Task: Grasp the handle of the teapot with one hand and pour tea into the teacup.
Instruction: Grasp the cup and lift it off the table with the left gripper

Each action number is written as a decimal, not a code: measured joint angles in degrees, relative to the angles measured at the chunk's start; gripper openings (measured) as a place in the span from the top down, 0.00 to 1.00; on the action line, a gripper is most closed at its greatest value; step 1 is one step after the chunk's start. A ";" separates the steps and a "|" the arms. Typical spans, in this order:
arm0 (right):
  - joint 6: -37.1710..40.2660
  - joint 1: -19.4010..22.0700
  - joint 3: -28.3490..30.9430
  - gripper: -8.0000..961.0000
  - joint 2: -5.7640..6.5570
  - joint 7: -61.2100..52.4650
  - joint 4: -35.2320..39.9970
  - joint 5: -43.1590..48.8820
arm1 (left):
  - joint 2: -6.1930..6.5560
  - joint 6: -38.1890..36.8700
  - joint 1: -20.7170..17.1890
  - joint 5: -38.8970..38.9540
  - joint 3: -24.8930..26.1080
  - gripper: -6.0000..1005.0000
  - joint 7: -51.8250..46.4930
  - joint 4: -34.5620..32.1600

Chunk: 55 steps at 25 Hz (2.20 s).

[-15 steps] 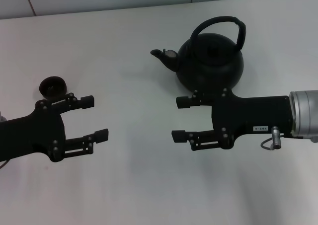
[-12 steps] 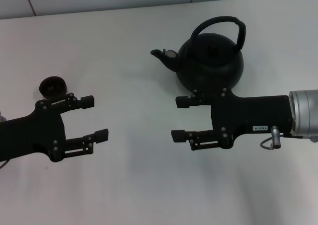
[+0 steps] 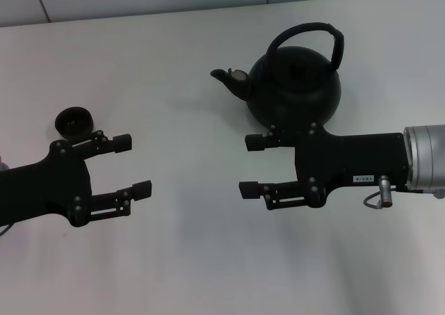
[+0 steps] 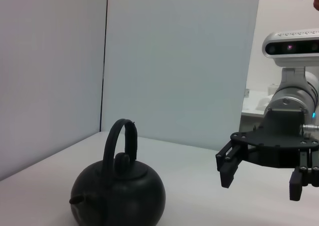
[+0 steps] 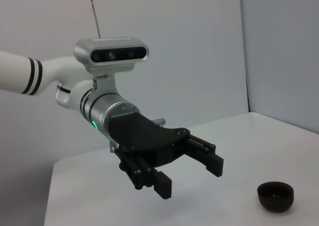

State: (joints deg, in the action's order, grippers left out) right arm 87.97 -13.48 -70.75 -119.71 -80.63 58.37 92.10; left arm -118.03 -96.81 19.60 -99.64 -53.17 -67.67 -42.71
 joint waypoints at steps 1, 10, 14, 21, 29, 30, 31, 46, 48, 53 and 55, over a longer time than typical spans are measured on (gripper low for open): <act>0.00 -0.03 0.00 0.21 0.00 -0.02 0.00 0.00 | 0.00 0.19 0.00 -0.03 0.01 0.20 0.00 0.00; 0.00 -0.16 -0.30 0.21 0.00 0.10 -0.26 -1.74 | -0.41 8.65 0.14 1.22 2.37 0.20 -0.78 -0.28; -0.01 -0.34 -0.77 0.21 0.00 0.19 -0.28 -2.45 | -0.54 13.11 0.17 5.76 3.19 0.20 1.37 2.24; -0.06 -0.58 -0.79 0.21 0.00 0.25 -0.28 -3.08 | -0.54 21.77 0.21 17.74 3.56 0.20 13.26 11.05; -0.16 -0.96 -0.79 0.21 0.00 0.29 -0.19 -3.65 | -0.57 26.00 1.28 23.69 3.75 0.20 21.92 19.11; -0.17 -1.01 -0.79 0.21 0.00 0.29 -0.19 -3.79 | -0.56 26.05 1.36 24.21 3.76 0.20 22.78 19.83; -0.17 -1.02 -0.79 0.21 0.00 0.29 -0.19 -3.87 | -0.55 26.18 1.45 24.91 3.77 0.20 23.98 20.84; -0.85 -1.81 -0.79 0.21 0.16 0.30 -0.27 -3.91 | -0.37 33.38 3.03 25.45 3.16 0.20 28.38 25.06; -0.89 -1.82 -0.79 0.21 0.19 0.30 -0.28 -3.91 | -0.32 34.12 3.05 25.36 2.62 0.20 28.39 25.03; -0.89 -2.15 -0.79 0.21 0.19 0.29 -0.26 -3.91 | -0.28 36.50 3.15 25.35 0.01 0.20 28.41 24.83; -0.88 -2.21 -0.79 0.21 0.20 0.28 -0.27 -3.91 | -0.27 36.79 3.24 25.35 -0.41 0.20 28.42 24.77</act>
State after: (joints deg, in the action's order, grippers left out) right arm 87.09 -15.69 -71.54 -119.51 -80.35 58.11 88.20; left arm -118.30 -60.02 22.84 -74.28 -53.58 -39.26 -17.94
